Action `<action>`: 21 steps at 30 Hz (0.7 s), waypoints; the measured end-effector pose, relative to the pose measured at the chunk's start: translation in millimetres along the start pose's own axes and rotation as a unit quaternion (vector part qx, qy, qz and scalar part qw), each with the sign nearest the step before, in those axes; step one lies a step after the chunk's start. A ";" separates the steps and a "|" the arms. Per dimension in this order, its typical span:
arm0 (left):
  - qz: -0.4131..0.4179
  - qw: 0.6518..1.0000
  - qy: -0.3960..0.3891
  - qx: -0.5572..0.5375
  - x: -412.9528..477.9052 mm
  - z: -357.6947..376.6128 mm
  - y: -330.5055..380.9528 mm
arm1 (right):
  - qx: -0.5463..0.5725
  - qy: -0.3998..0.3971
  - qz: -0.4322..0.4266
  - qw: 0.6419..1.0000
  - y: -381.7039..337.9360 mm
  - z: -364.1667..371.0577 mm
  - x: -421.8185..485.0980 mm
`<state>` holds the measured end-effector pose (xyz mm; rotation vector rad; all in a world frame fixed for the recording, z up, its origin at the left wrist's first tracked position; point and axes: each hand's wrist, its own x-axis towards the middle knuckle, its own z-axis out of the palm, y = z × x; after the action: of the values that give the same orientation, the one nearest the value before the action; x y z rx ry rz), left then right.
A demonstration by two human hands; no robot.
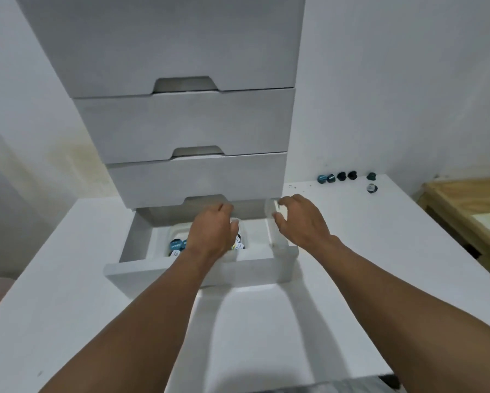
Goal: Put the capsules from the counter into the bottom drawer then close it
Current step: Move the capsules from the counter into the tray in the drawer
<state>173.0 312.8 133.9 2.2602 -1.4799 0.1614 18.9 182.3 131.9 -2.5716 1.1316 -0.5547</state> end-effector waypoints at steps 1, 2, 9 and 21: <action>0.015 1.000 0.005 -0.001 -5.6 -2.9 10.5 | -0.005 0.006 0.004 1.000 1.8 -8.1 -11.9; 0.025 1.000 0.008 -0.004 -10.8 -5.2 20.3 | -0.008 0.010 0.010 1.000 4.1 -15.9 -23.2; 0.074 0.997 0.006 -0.027 -35.5 -10.1 80.3 | -0.019 0.026 0.056 0.998 32.0 -57.4 -81.8; 0.105 0.994 -0.023 -0.031 15.5 38.6 165.0 | -0.019 0.042 0.087 0.995 128.8 -90.7 -69.6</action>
<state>26.4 228.0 152.0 2.0704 -1.7216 0.1244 -147.8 141.2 145.2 -2.4690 1.3913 -0.6092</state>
